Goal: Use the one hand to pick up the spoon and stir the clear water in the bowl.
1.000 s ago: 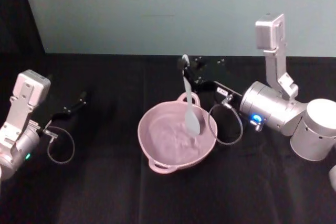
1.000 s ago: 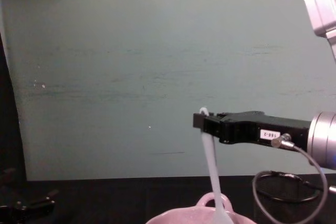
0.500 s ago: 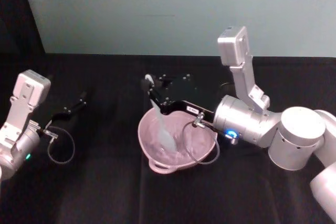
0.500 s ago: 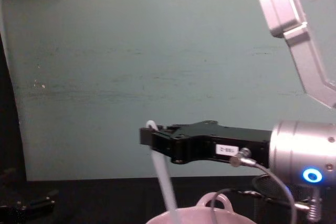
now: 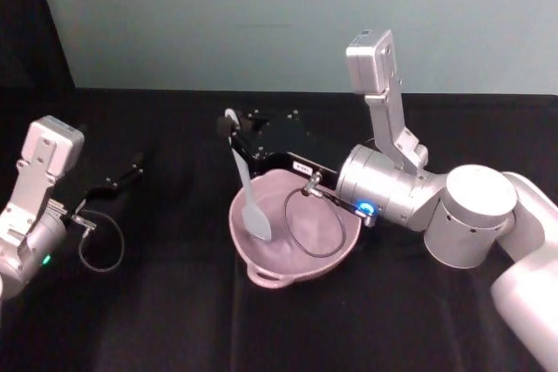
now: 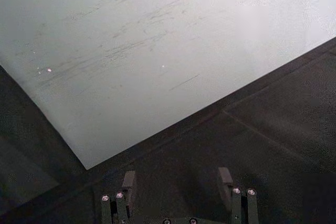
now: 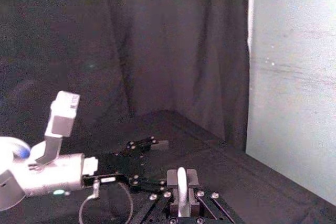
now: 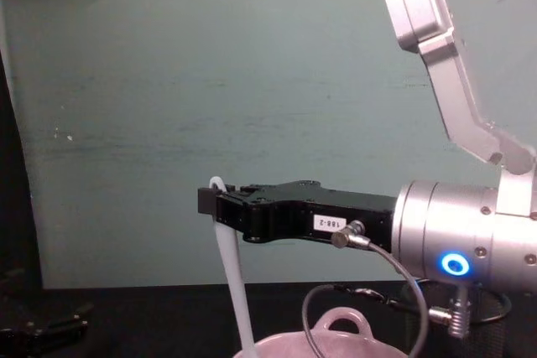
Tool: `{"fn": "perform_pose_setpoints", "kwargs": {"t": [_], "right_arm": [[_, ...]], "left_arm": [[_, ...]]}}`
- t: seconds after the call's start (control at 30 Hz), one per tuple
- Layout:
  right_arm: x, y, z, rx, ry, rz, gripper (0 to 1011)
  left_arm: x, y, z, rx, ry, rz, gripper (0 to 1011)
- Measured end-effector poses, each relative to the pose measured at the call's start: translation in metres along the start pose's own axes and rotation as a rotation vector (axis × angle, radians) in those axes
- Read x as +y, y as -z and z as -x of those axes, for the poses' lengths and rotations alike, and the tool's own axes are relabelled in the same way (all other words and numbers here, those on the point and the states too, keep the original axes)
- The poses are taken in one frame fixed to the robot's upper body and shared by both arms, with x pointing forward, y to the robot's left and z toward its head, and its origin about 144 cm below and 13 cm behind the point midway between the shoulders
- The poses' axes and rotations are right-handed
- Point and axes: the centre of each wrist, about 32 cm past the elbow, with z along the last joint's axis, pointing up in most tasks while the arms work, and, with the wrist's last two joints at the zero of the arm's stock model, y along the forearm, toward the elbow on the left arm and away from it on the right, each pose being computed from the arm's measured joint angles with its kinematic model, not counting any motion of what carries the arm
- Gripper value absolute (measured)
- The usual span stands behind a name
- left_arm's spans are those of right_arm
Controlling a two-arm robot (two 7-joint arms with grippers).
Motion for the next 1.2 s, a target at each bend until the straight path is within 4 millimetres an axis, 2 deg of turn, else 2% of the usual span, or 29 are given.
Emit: {"fn": "perform_pose_setpoints", "kwargs": {"t": [0.23, 0.47, 0.77, 1.0, 1.2], "right_arm": [[0.006, 0.008, -0.013, 0.042, 0.036, -0.017, 110], [0.001, 0.013, -0.028, 0.06, 0.091, -0.024, 110], [-0.031, 0.012, -0.044, 0.049, 0.206, -0.019, 110], [-0.045, 0.008, -0.041, 0.033, 0.212, -0.013, 110], [-0.043, 0.004, -0.026, 0.007, 0.161, 0.011, 110]], "left_arm": [[0.0, 0.0, 0.0, 0.0, 0.0, 0.0, 1011], [0.0, 0.0, 0.0, 0.0, 0.0, 0.0, 1011], [0.0, 0.0, 0.0, 0.0, 0.0, 0.0, 1011], [0.0, 0.0, 0.0, 0.0, 0.0, 0.0, 1011], [0.0, 0.0, 0.0, 0.0, 0.0, 0.0, 1011]]}}
